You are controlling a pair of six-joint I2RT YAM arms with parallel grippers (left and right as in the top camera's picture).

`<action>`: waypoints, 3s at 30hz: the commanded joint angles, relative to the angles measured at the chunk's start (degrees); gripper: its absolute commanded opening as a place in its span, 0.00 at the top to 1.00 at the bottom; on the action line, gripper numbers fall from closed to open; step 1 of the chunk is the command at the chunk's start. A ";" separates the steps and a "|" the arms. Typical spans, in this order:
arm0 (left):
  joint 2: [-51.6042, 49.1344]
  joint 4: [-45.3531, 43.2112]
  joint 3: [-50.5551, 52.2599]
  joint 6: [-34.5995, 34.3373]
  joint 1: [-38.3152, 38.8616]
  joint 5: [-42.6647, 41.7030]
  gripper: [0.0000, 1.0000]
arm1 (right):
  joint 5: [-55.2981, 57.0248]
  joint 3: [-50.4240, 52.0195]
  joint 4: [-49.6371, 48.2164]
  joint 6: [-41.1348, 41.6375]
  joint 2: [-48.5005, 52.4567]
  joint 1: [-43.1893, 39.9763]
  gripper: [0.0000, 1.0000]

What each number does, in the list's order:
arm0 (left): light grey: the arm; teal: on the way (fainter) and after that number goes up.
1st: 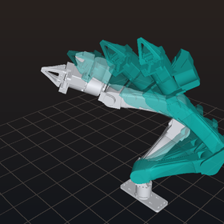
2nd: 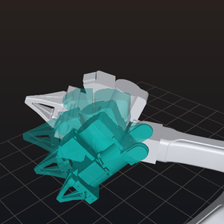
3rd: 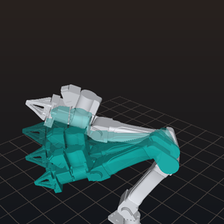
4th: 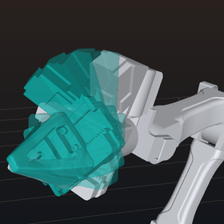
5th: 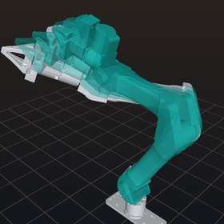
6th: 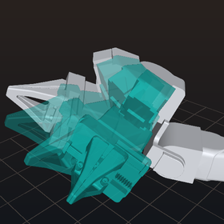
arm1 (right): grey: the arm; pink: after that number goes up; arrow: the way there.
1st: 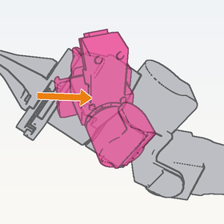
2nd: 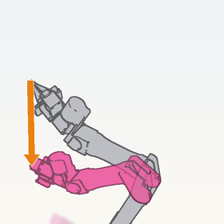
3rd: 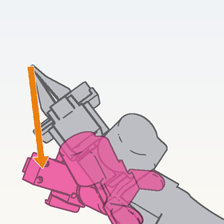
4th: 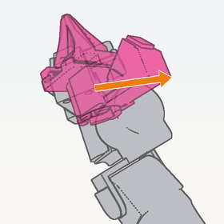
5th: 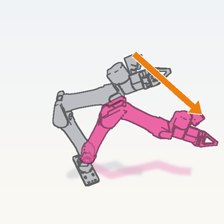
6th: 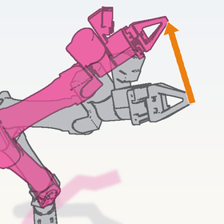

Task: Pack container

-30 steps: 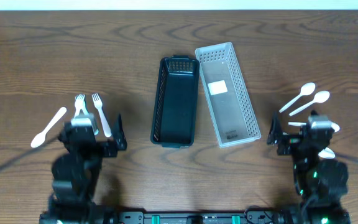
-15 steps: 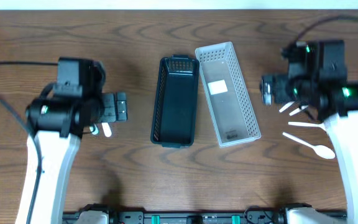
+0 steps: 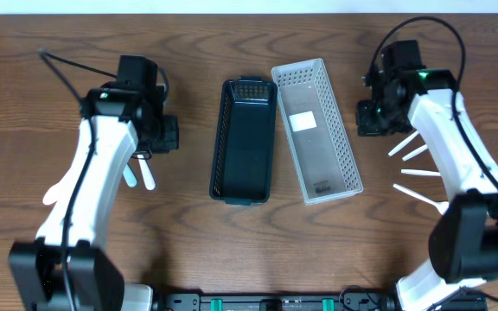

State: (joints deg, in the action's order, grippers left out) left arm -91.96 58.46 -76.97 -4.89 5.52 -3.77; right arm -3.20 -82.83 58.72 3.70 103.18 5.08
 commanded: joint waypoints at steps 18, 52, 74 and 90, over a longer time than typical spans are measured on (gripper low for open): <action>-10.80 1.73 -0.76 0.07 4.26 -3.76 0.94 | -17.40 -0.81 7.32 -13.29 4.00 0.94 0.94; -10.80 2.78 -0.76 0.07 13.49 -8.02 0.94 | -18.03 -0.79 7.23 -14.97 4.00 3.63 0.91; -0.68 6.62 -7.80 -0.02 4.98 4.92 0.14 | -17.59 -0.79 3.91 -14.40 4.00 3.54 0.01; -9.66 2.23 -8.22 -3.39 -7.50 4.26 0.02 | -17.51 -0.79 1.77 -14.29 4.00 3.45 0.01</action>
State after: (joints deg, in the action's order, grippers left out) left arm -98.02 61.19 -85.43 -7.60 -1.80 0.43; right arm -20.16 -82.83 60.58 -10.81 107.07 8.23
